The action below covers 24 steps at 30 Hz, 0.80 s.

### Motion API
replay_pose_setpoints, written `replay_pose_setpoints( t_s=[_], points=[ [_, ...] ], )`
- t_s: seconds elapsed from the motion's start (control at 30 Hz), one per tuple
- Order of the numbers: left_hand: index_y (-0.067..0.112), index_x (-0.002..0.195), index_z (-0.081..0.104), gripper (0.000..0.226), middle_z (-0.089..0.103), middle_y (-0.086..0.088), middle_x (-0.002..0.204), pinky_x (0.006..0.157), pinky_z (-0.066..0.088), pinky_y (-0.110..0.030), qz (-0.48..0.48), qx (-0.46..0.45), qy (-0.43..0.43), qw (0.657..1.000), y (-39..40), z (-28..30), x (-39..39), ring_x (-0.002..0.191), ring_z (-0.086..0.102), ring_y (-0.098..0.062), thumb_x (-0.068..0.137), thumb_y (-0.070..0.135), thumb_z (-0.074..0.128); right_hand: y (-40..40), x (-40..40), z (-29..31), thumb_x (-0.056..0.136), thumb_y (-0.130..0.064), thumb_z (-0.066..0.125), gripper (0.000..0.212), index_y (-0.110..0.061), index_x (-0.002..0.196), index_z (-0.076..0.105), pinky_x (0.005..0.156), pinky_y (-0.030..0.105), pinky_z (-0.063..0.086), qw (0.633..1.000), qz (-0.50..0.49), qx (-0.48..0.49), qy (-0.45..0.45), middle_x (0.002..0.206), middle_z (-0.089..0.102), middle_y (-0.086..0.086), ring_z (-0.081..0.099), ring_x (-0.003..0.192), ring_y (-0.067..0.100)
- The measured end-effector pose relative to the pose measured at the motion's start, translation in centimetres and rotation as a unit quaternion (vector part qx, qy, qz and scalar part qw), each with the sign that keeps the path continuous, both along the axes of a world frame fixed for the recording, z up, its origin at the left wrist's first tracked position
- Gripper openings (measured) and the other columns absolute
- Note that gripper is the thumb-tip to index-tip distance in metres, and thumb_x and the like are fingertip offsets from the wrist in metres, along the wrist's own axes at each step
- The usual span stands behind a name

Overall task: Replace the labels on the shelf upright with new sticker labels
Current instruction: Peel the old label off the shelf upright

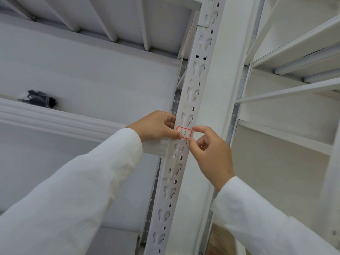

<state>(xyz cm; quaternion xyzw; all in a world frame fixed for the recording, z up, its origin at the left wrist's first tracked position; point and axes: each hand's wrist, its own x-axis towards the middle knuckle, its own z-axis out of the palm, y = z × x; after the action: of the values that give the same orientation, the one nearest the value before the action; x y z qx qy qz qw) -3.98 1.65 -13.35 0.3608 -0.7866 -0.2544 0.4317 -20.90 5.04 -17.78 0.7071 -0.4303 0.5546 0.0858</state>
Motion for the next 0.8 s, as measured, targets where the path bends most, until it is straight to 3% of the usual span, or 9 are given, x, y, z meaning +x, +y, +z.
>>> replay_pose_setpoints(
  t_s=[0.07, 0.2, 0.37, 0.5, 0.57, 0.7, 0.8],
  points=[
    [0.016, 0.101, 0.066, 0.026, 0.074, -0.001, 0.099, 0.089, 0.052, -0.023, -0.005, -0.001, 0.0, 1.0, 0.2, 0.1, -0.1, 0.088, 0.07, -0.011, 0.077, 0.01, 0.074, -0.1, -0.1, 0.4, 0.086, -0.032, 0.058, 0.025, -0.032, 0.11, 0.059, 0.059, 0.027, 0.046, 0.999, -0.026, -0.017, 0.024, 0.059, 0.059, -0.007, 0.058, 0.06, 0.011],
    [0.02, 0.095, 0.065, 0.023, 0.073, 0.003, 0.094, 0.09, 0.051, -0.024, -0.004, -0.009, 0.002, 1.0, 0.3, 0.1, -0.1, 0.087, 0.069, -0.01, 0.076, 0.011, 0.074, -0.5, -0.3, -0.2, 0.087, -0.031, 0.056, 0.023, -0.033, 0.11, 0.059, 0.054, 0.025, 0.042, 0.995, -0.062, -0.035, 0.065, 0.059, 0.056, -0.008, 0.057, 0.059, 0.014],
    [0.016, 0.102, 0.066, 0.027, 0.075, -0.001, 0.1, 0.092, 0.052, -0.027, -0.001, -0.007, 0.006, 1.0, 0.1, 0.0, -0.1, 0.091, 0.07, -0.013, 0.076, 0.012, 0.074, -0.7, -0.3, -0.6, 0.088, -0.027, 0.054, 0.022, -0.03, 0.11, 0.058, 0.053, 0.028, 0.041, 0.991, -0.079, -0.049, 0.096, 0.055, 0.053, -0.006, 0.055, 0.055, 0.019],
    [0.013, 0.106, 0.068, 0.03, 0.075, 0.002, 0.098, 0.088, 0.053, -0.019, 0.003, -0.011, -0.002, 1.0, 0.1, 0.0, -0.1, 0.087, 0.071, -0.006, 0.077, 0.013, 0.074, -0.7, -0.3, -0.1, 0.089, -0.024, 0.052, 0.02, -0.026, 0.108, 0.053, 0.047, 0.026, 0.034, 0.99, -0.072, -0.02, 0.119, 0.049, 0.047, -0.004, 0.047, 0.049, 0.017],
    [0.016, 0.104, 0.067, 0.028, 0.075, 0.005, 0.095, 0.085, 0.053, -0.016, 0.006, -0.011, -0.001, 1.0, 0.2, 0.1, 0.0, 0.083, 0.07, -0.004, 0.077, 0.011, 0.074, -0.4, -0.5, 0.9, 0.088, -0.023, 0.052, 0.014, -0.027, 0.102, 0.053, 0.05, 0.028, 0.037, 0.988, -0.058, 0.014, 0.14, 0.049, 0.049, -0.003, 0.049, 0.051, 0.017],
    [0.014, 0.106, 0.068, 0.03, 0.075, 0.001, 0.101, 0.091, 0.051, -0.023, 0.016, -0.015, -0.005, 1.0, 0.3, -0.1, -0.2, 0.092, 0.07, -0.009, 0.077, 0.01, 0.074, 0.3, -1.2, 2.2, 0.085, -0.024, 0.055, 0.006, -0.03, 0.081, 0.055, 0.06, 0.03, 0.044, 0.984, -0.049, 0.036, 0.17, 0.05, 0.051, -0.005, 0.052, 0.056, 0.015],
    [0.016, 0.104, 0.067, 0.028, 0.075, 0.0, 0.102, 0.09, 0.051, -0.023, 0.022, -0.015, -0.009, 1.0, 0.4, -0.1, -0.2, 0.091, 0.07, -0.01, 0.077, 0.012, 0.074, 0.8, -1.4, 2.0, 0.086, -0.023, 0.055, 0.014, -0.028, 0.098, 0.061, 0.061, 0.03, 0.046, 0.99, -0.036, 0.01, 0.133, 0.054, 0.058, -0.001, 0.057, 0.06, 0.02]
  ],
)
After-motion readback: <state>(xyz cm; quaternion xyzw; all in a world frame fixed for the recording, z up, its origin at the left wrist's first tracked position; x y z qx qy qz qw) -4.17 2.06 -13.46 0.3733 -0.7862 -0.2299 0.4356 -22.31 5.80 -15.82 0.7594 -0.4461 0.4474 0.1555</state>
